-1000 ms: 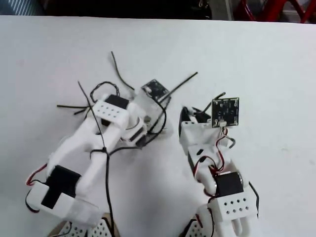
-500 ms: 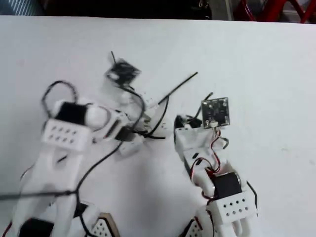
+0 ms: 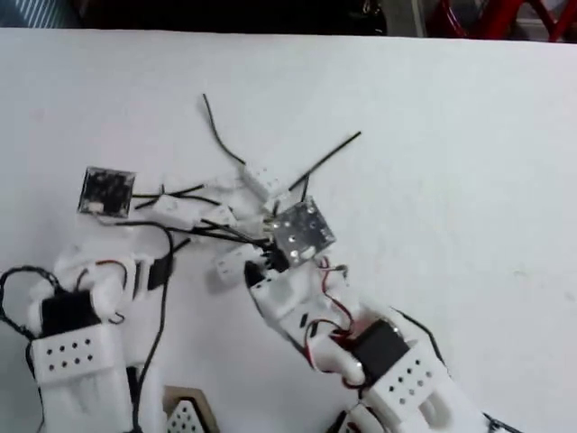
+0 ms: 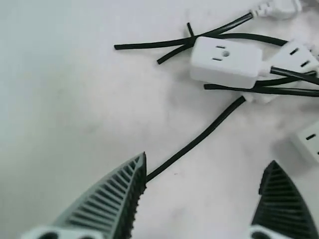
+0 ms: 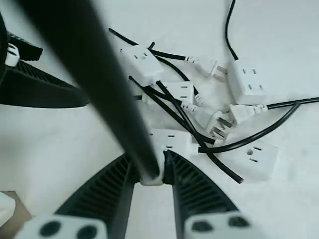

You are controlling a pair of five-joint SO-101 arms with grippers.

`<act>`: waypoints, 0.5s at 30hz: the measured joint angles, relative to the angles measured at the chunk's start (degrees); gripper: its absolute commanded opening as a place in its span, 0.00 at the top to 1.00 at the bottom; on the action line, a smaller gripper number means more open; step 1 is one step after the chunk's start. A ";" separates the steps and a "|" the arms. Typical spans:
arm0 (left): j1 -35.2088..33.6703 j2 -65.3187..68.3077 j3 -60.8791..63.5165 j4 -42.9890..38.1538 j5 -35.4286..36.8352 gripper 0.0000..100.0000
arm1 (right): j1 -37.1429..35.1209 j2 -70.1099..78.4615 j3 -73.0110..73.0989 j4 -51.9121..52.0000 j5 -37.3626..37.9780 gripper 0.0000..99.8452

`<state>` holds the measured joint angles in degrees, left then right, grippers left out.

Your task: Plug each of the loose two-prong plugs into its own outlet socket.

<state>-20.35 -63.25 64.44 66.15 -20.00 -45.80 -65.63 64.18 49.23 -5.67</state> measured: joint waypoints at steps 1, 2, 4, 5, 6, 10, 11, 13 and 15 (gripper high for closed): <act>-0.79 -1.32 1.76 -0.97 0.70 0.65 | -0.70 2.29 -1.14 -0.09 0.00 0.98; -1.67 -2.55 3.34 -1.76 1.67 0.65 | -1.32 4.92 -2.46 -0.35 0.00 0.98; -3.08 -4.40 5.89 -3.52 3.08 0.65 | -1.93 10.37 -4.57 -1.67 0.00 0.98; -3.87 -5.10 7.03 -4.31 3.60 0.65 | -2.55 13.19 -5.54 -2.29 0.00 0.98; -4.48 -5.63 8.09 -5.10 3.87 0.65 | -3.25 15.91 -6.33 -2.90 0.00 0.98; -6.77 -6.51 11.78 -8.09 4.04 0.65 | -5.27 24.97 -8.70 -6.51 0.00 0.98; -6.95 -6.68 12.22 -8.44 4.04 0.65 | -5.19 26.90 -9.14 -7.65 0.00 0.98; -6.95 -6.77 12.31 -8.88 4.04 0.65 | -5.01 30.68 -9.85 -9.67 0.00 0.98; -6.95 -6.86 12.40 -8.97 4.04 0.65 | -5.19 34.37 -10.37 -11.69 0.00 0.98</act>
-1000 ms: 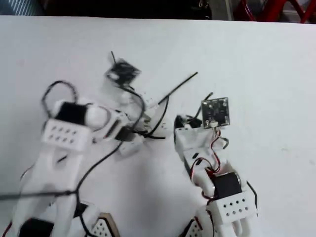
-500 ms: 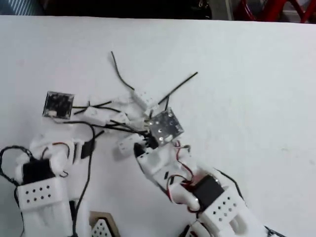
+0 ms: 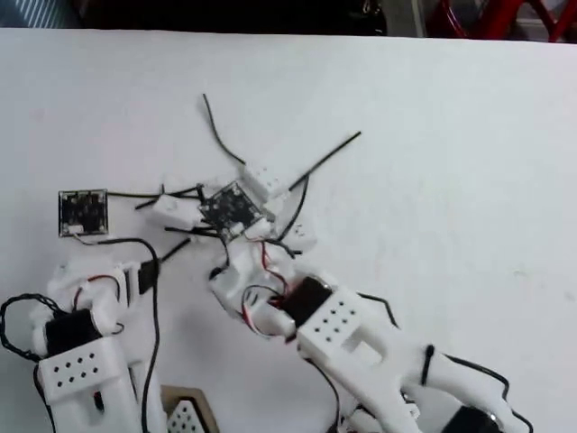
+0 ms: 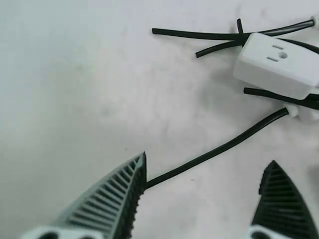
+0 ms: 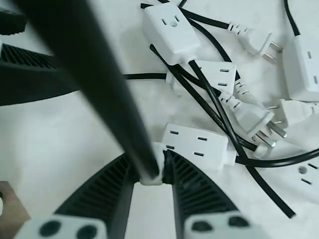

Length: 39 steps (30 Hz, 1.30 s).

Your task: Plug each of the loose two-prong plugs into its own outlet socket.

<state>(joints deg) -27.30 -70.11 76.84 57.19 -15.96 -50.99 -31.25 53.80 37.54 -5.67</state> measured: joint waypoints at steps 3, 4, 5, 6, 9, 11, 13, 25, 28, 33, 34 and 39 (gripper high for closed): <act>0.00 0.00 0.00 0.00 0.00 0.65 | -0.09 4.13 -1.14 -1.49 0.00 0.98; 0.00 0.00 0.00 0.00 0.00 0.65 | 0.00 5.27 -1.67 -1.76 0.00 0.98; 0.00 0.00 0.00 0.00 0.00 0.65 | 0.09 6.33 -2.29 -1.85 0.00 0.98; 0.00 0.00 0.00 0.00 0.00 0.65 | 0.44 7.30 -2.81 -1.85 0.00 0.98; 0.00 0.00 0.00 0.00 0.00 0.65 | 2.29 9.41 -4.13 -1.85 0.00 0.98; 0.00 0.00 0.00 0.00 0.00 0.65 | 3.34 10.37 -4.75 -1.85 0.00 0.98; 0.00 0.00 0.00 0.00 0.00 0.65 | 3.43 11.69 -5.01 -2.46 0.00 0.98; 0.00 0.00 0.00 0.00 0.00 0.65 | 3.08 15.38 -5.54 -6.07 -1.32 0.98; 0.00 0.00 0.00 0.00 0.00 0.65 | 3.16 15.38 -5.54 -6.77 -1.32 0.98; 0.00 0.00 0.44 0.00 0.00 0.65 | 3.25 15.47 -6.33 -6.77 -4.48 0.98; 0.00 0.00 0.44 0.00 0.00 0.65 | 3.25 15.65 -6.95 -6.68 -5.45 0.98; 0.00 0.00 0.44 0.00 0.00 0.65 | 4.48 16.09 -8.35 -6.51 -7.65 0.98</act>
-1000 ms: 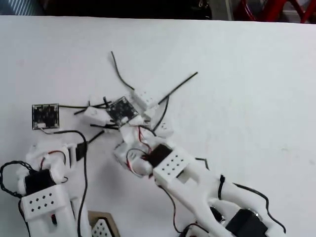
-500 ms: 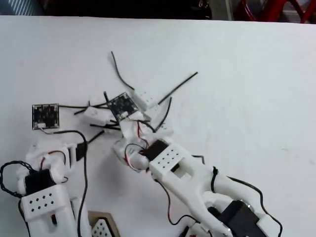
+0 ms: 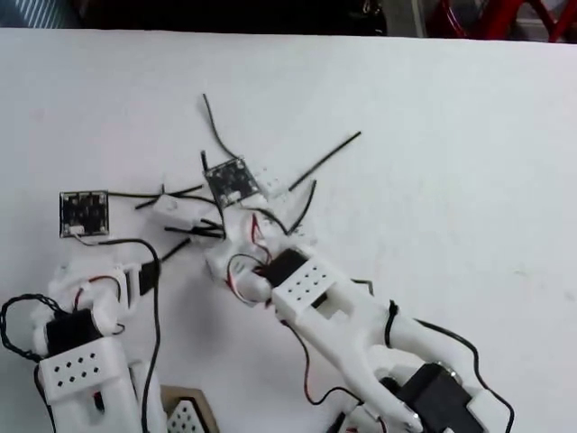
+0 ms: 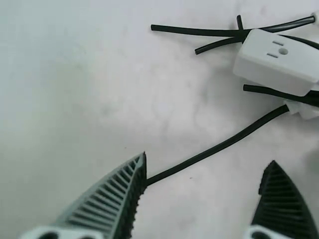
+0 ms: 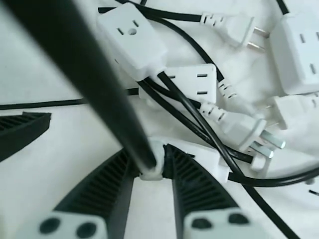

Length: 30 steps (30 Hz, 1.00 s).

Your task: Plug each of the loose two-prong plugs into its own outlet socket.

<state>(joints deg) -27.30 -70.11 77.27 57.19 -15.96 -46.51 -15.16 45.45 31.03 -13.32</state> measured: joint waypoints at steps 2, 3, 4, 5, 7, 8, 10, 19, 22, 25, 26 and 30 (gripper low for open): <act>0.00 0.00 0.00 0.00 0.00 0.65 | 0.70 0.00 -0.09 0.00 -0.35 0.98; 0.00 0.00 0.00 0.00 0.00 0.65 | 0.88 0.00 -0.18 0.00 -0.35 0.98; 0.00 0.00 0.00 0.00 0.00 0.65 | 0.88 0.00 -0.18 0.00 -0.35 0.98; 0.00 0.00 0.00 0.00 0.00 0.65 | 0.70 0.00 -0.18 0.00 -0.35 0.98; 0.00 0.00 0.00 0.00 0.00 0.65 | 0.53 0.00 -0.18 0.00 -0.35 0.98; 0.00 0.00 0.00 0.00 0.00 0.65 | 0.53 0.00 -0.18 0.00 -0.35 0.98; 0.00 0.00 0.00 0.00 0.00 0.65 | 0.70 0.00 -0.18 0.00 -0.35 0.98; 0.00 0.00 0.00 0.00 0.00 0.65 | 0.26 0.44 -0.09 0.00 -0.35 0.98; 0.00 0.00 0.00 0.00 0.00 0.65 | -0.18 2.73 -0.09 0.00 -0.35 0.98; 0.00 0.00 0.00 0.00 0.00 0.65 | -0.26 4.22 -0.35 -0.44 -0.44 0.98; 0.00 0.00 0.00 0.00 0.00 0.65 | -0.26 4.57 -0.35 -0.53 -0.53 0.98; 0.00 0.00 0.00 0.00 0.00 0.65 | -0.18 4.75 -0.79 0.35 -0.53 0.98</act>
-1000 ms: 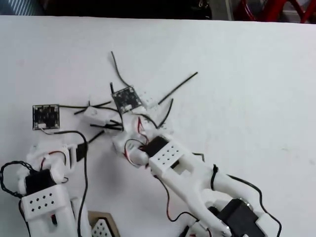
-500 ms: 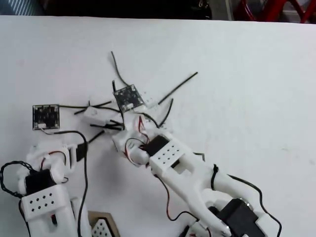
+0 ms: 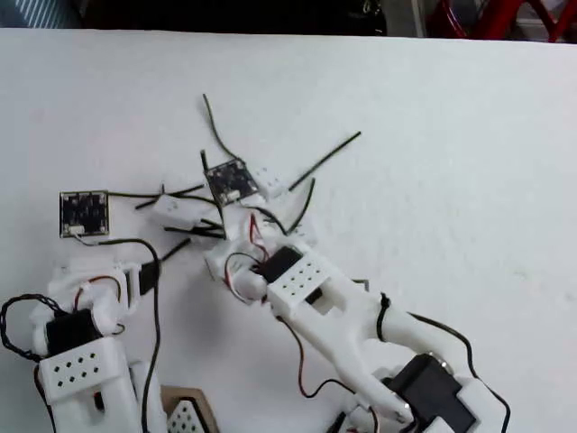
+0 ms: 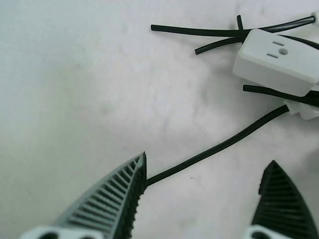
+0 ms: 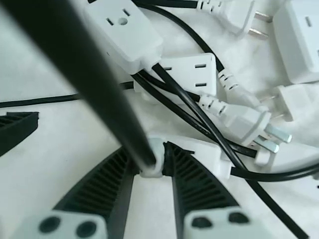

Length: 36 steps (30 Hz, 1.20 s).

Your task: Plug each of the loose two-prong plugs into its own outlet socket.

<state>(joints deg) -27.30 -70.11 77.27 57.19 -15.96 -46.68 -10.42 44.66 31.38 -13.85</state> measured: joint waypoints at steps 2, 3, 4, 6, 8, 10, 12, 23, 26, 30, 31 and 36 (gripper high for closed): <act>0.00 0.00 0.00 0.00 0.00 0.65 | -0.09 0.00 -0.18 1.05 0.00 0.98; 0.00 0.00 0.00 0.00 0.00 0.65 | -0.09 -0.09 -0.26 1.76 0.00 0.98; 0.00 0.00 0.00 0.00 0.00 0.65 | -0.18 -0.18 -0.26 2.55 0.00 0.98; 0.00 0.00 0.00 0.00 0.00 0.65 | -0.26 -1.05 0.00 4.13 0.97 0.98; 0.00 0.00 0.00 0.00 0.00 0.65 | -0.26 -1.23 -0.18 5.10 3.25 0.98; 0.00 0.00 0.00 0.00 0.00 0.65 | -0.18 -1.23 -0.26 5.54 4.75 0.98; 0.00 0.00 0.00 0.00 0.00 0.65 | 0.53 -1.32 -0.26 5.80 5.89 0.98; 0.00 0.00 0.00 0.00 0.00 0.65 | 2.90 -1.32 0.26 6.33 10.64 0.98; 0.00 0.00 0.00 0.00 0.00 0.65 | 1.76 -1.23 -0.18 7.30 11.69 0.98; 0.00 0.00 0.00 -0.09 0.00 0.65 | 0.88 0.53 -0.26 7.65 14.42 0.98; 0.00 0.00 0.00 -0.09 0.00 0.65 | 0.88 1.76 -0.44 7.74 14.95 0.98; 0.00 0.00 0.00 -0.09 0.00 0.65 | 0.88 5.71 -1.32 7.82 15.74 0.98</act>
<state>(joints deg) -27.30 -70.11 77.27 57.10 -15.96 -45.80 -4.70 43.34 39.21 1.89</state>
